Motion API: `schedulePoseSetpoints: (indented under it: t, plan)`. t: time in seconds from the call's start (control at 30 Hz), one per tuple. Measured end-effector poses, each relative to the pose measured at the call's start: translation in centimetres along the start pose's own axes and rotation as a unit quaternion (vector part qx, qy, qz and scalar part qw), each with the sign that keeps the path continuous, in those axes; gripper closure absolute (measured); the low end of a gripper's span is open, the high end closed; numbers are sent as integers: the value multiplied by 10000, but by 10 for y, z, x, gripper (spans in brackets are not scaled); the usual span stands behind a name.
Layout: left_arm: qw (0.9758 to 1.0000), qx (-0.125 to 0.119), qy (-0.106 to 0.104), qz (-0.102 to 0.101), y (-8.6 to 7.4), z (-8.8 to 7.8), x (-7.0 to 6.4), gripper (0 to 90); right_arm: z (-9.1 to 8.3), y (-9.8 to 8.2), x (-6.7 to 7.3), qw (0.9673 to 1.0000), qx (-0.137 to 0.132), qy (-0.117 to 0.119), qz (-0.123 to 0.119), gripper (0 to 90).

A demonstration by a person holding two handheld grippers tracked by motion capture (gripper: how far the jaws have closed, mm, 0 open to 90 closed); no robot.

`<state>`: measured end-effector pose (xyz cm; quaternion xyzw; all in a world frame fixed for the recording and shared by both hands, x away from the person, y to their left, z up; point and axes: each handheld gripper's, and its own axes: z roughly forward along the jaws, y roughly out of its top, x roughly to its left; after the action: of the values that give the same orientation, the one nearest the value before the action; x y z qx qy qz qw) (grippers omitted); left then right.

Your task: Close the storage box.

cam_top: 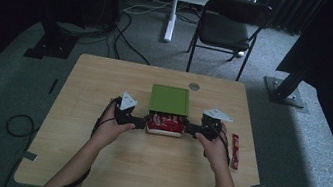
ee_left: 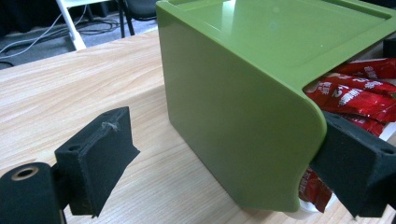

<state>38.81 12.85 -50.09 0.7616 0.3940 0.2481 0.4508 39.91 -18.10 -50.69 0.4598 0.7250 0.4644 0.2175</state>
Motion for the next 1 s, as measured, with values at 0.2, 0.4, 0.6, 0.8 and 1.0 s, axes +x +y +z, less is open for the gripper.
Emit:
schedulePoseSetpoints:
  t: [0.2, 0.4, 0.6, 0.8, 1.0]
  plan:
    - [10000, 27, -32, -11, 0, 1, 1, 100, 1, 0, 0, 10000, 18, 25, 4, 107]
    - [9998, -15, -187, -37, -1, 1, -4, 105, -1, -1, 1, 9999, -62, 98, 55, 130]
    - [9996, -100, -266, -18, -1, -4, -7, 105, -4, -1, 2, 9997, -144, 170, 79, 130]
    - [9996, -127, -252, -87, -6, -10, -7, 104, -13, 0, 6, 9994, -212, 278, 73, 127]
    - [9997, -54, -228, -122, -16, -16, -9, 104, -22, -2, 7, 9992, -260, 282, 75, 126]
